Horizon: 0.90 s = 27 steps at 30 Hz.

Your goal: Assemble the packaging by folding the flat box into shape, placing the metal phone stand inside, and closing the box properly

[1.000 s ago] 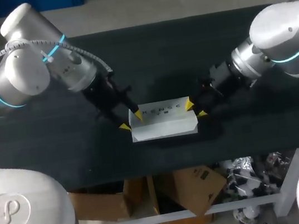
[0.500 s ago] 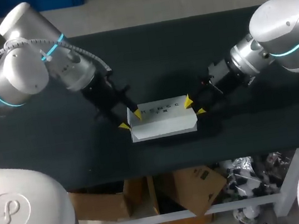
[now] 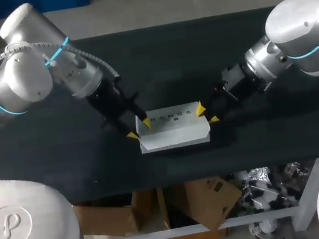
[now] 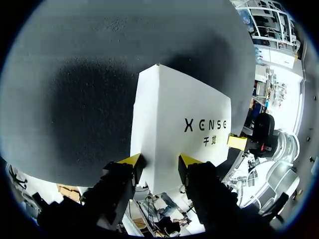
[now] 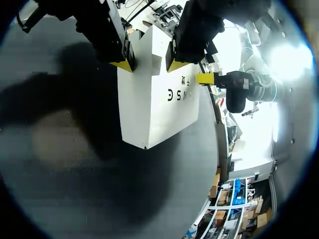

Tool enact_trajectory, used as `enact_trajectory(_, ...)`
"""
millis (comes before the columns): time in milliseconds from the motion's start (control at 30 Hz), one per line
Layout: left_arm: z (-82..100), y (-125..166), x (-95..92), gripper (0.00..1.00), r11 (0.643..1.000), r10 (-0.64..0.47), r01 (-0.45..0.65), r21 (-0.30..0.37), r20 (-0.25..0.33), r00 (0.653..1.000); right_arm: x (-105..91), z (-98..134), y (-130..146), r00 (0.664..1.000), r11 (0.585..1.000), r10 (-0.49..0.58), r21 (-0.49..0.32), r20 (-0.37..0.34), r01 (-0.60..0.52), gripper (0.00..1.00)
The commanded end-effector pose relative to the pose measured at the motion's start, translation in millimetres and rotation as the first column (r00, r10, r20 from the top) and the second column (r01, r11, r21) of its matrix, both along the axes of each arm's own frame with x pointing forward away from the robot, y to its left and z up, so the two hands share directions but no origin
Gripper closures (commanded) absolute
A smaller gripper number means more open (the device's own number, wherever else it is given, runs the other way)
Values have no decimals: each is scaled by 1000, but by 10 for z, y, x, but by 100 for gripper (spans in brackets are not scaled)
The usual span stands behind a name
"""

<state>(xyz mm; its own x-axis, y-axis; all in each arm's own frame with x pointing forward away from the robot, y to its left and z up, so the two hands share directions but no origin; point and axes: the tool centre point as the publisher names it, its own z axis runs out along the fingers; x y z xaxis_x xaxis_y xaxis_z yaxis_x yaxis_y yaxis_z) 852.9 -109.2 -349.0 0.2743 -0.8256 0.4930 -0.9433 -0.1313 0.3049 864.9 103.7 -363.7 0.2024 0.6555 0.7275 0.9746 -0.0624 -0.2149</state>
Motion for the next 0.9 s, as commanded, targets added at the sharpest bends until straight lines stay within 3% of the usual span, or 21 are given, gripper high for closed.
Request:
enact_trajectory(33, -60, -50, -11, 53, 1000, 0, 0, -5, 13, 1000, -6, -40, 46, 1000, 1000, 2, 3, -1, -2, 57)
enact_trajectory(667, -117, -54, -102, 52, 1000, 1, -4, 22, 120, 993, -51, -126, 69, 1000, 1000, 19, 0, 19, -19, 57)
enact_trajectory(900, -119, -51, -114, 52, 1000, 9, -13, 25, 133, 991, -75, -127, 49, 1000, 1000, 20, -2, 19, -20, 57)
